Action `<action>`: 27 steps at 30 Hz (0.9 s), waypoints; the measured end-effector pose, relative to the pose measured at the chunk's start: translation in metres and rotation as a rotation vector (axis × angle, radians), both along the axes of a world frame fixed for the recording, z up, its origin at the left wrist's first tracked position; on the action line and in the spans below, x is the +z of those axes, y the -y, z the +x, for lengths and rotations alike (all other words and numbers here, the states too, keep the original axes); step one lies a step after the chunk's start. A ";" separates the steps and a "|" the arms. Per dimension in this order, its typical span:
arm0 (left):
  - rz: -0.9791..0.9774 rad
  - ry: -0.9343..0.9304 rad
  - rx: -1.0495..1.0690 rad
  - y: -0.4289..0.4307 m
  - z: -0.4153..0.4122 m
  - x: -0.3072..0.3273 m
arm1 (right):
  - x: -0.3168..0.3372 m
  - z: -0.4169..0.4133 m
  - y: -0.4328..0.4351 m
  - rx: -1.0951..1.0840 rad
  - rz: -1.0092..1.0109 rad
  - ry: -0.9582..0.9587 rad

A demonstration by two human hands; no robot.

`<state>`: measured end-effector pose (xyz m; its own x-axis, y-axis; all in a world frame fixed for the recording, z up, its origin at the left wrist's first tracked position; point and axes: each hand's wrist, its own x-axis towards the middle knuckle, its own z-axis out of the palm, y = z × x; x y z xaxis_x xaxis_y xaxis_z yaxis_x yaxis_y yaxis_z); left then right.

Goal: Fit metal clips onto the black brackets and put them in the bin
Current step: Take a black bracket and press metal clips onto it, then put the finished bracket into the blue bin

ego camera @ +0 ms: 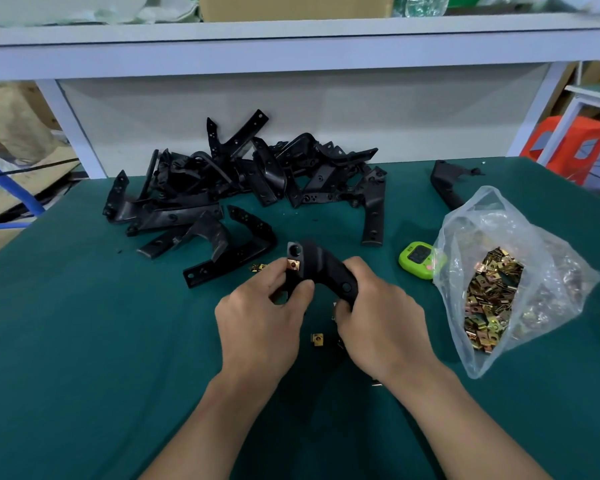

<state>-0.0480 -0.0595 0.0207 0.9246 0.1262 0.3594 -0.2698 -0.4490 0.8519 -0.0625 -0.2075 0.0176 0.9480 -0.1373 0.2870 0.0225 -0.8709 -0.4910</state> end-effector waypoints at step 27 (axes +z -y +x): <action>-0.416 -0.571 -0.733 0.198 -0.105 0.078 | 0.078 -0.243 0.183 -0.374 1.585 0.073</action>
<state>-0.1526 -0.2571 0.0989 0.8441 -0.5263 -0.1026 0.1360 0.0252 0.9904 -0.3059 -0.3906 0.0955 0.7877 -0.5280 -0.3174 -0.0004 0.5148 -0.8573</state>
